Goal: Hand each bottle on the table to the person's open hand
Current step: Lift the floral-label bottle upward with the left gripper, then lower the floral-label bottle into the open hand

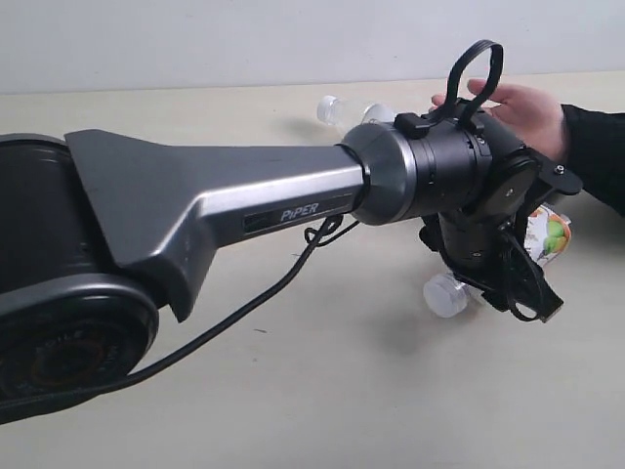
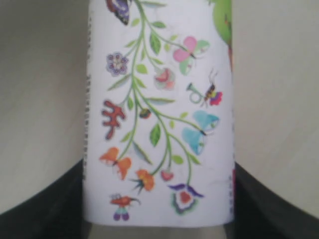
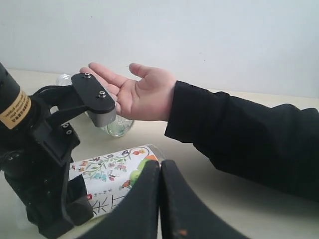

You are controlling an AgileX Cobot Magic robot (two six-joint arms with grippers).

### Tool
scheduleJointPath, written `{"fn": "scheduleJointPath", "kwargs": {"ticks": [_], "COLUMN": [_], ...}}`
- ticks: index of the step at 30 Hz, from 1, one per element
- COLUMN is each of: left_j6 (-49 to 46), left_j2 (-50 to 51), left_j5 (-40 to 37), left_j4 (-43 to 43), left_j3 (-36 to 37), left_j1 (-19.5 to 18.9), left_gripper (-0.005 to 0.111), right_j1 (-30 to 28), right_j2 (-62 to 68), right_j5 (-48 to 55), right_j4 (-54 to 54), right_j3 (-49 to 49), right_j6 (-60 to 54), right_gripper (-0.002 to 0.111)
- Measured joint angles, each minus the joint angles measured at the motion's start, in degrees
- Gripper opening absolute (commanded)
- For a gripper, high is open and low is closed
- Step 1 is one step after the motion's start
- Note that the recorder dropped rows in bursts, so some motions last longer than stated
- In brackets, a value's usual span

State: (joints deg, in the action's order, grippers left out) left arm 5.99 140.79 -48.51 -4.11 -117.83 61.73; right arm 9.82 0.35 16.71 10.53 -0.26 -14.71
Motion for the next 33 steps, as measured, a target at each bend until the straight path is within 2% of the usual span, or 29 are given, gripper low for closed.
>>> {"fn": "scheduleJointPath", "kwargs": {"ticks": [13,17,21,29,33], "left_j6": [6.06,11.12,17.98,34.37,44.17], "left_j2": [-12.5,-15.89,-17.29,-17.43,-17.43], "left_j5": [-8.82,-8.72,-2.93,17.48,26.23], "left_j4": [0.0,0.0,-0.45,-1.56,-2.2], "left_j3": [0.0,0.0,0.0,1.04,3.1], "left_j1": [0.0,0.0,0.0,-0.12,-1.46], "left_gripper": [0.0,0.0,0.0,0.0,0.0], "right_j1": [0.0,0.0,0.0,0.0,0.0], "right_j2": [0.0,0.0,0.0,0.0,0.0], "right_j5": [0.0,0.0,0.0,0.0,0.0], "right_j4": [0.0,0.0,0.0,0.0,0.0], "right_j3": [0.0,0.0,0.0,0.0,0.0], "right_j6": [0.0,0.0,0.0,0.0,0.0], "right_gripper": [0.0,0.0,0.0,0.0,0.0]}}
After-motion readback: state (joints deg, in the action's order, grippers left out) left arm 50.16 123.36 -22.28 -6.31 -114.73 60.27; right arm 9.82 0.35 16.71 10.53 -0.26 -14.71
